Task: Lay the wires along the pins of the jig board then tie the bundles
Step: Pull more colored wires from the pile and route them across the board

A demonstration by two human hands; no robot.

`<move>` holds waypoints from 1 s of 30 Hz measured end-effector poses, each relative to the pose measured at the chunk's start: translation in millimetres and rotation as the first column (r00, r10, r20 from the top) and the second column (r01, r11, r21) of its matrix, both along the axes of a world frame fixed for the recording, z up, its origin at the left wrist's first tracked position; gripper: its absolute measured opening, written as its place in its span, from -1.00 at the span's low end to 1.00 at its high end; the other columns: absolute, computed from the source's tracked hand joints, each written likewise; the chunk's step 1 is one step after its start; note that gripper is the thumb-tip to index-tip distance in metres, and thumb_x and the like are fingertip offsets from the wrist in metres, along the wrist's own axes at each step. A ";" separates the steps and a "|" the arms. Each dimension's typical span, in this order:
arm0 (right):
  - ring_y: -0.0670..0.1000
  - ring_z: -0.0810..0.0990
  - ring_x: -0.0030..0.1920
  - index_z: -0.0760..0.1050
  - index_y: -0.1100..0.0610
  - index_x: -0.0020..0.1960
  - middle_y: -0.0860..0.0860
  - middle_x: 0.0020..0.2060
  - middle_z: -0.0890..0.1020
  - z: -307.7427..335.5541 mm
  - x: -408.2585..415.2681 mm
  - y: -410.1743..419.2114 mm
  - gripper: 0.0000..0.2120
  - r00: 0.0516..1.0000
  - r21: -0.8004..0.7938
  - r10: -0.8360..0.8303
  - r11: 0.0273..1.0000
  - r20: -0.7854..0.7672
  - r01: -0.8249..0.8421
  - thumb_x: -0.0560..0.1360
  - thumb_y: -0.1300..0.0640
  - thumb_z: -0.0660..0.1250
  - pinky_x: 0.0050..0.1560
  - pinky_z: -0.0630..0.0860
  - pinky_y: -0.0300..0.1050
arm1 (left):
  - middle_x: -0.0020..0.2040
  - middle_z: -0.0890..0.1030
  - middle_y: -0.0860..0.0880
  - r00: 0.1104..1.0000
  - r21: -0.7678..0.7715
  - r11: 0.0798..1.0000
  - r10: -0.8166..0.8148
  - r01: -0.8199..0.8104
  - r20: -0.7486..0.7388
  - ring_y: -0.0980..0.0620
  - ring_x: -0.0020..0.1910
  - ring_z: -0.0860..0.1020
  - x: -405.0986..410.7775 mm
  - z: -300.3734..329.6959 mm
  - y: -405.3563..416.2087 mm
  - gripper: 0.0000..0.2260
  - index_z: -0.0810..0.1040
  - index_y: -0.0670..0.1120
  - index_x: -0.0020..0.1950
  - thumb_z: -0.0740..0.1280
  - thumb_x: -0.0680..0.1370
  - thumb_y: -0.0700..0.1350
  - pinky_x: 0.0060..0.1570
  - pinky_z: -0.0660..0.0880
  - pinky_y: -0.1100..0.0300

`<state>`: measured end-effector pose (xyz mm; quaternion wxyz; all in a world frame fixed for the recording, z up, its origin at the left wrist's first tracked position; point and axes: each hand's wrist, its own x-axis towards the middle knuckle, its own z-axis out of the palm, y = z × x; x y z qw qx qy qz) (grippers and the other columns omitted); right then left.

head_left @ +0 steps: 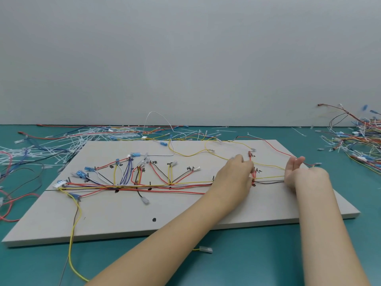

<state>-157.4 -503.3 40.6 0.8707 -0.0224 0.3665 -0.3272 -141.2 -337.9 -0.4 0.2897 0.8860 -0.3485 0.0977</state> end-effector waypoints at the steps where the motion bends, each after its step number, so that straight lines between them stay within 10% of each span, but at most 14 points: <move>1: -0.06 0.52 -0.45 0.42 0.13 0.22 0.05 -0.19 0.58 0.2 0.3 0.6 -0.65 0.999 0.015 -0.032 0.999 0.026 0.032 0.65 -0.07 0.03 -0.41 0.59 -0.17 | 0.12 0.48 -0.12 0.999 0.045 0.999 0.008 -0.009 0.031 -0.13 0.14 0.40 0.9 -0.1 -0.4 -0.81 0.57 -0.12 0.16 0.23 0.59 -0.19 0.05 0.44 0.00; 15: 0.00 0.56 -0.37 0.33 0.20 0.32 0.16 -0.17 0.53 -8.6 3.2 4.2 -0.63 0.993 -0.053 -0.078 0.995 0.088 0.083 0.66 0.08 -0.10 -0.26 0.64 -0.07 | -0.02 0.63 -0.06 0.990 -0.121 0.989 -0.093 0.081 -0.102 -0.03 0.00 0.53 5.3 -3.4 4.7 -0.85 0.64 -0.13 0.00 0.30 0.52 -0.26 0.01 0.45 0.09; 19: 0.19 0.59 -0.14 0.36 0.33 0.01 0.28 0.13 0.53 -13.2 1.5 13.4 -0.62 0.992 -0.086 -0.112 0.989 0.049 0.116 0.66 0.15 -0.17 -0.04 0.58 0.05 | -0.05 0.64 -0.06 0.990 -0.129 0.989 -0.090 0.076 -0.106 -0.02 -0.03 0.54 5.0 -3.4 4.6 -0.85 0.65 -0.13 -0.01 0.30 0.51 -0.27 -0.03 0.45 0.12; 25: 0.00 0.36 -0.53 0.48 0.26 0.03 0.16 -0.13 0.57 -19.4 9.7 12.8 -0.76 0.935 -0.390 -0.063 0.917 -0.348 -0.084 0.54 0.32 0.04 -0.54 0.49 -0.19 | -0.07 0.63 -0.08 0.994 -0.085 0.993 -0.089 0.083 -0.060 -0.05 -0.02 0.52 7.0 -0.8 3.3 -0.86 0.65 -0.14 -0.01 0.31 0.52 -0.24 -0.06 0.42 0.11; 30: 0.07 0.39 -0.42 0.51 0.13 -0.16 0.05 -0.29 0.48 -29.9 12.3 5.4 -0.81 0.795 -0.608 -0.104 0.705 -0.598 -0.365 0.50 0.28 0.15 -0.45 0.36 -0.20 | -0.01 0.55 -0.10 0.993 -0.008 0.993 -0.116 0.116 -0.006 -0.10 0.05 0.49 9.5 1.4 -2.6 -0.88 0.63 -0.15 0.02 0.31 0.55 -0.22 0.00 0.45 0.04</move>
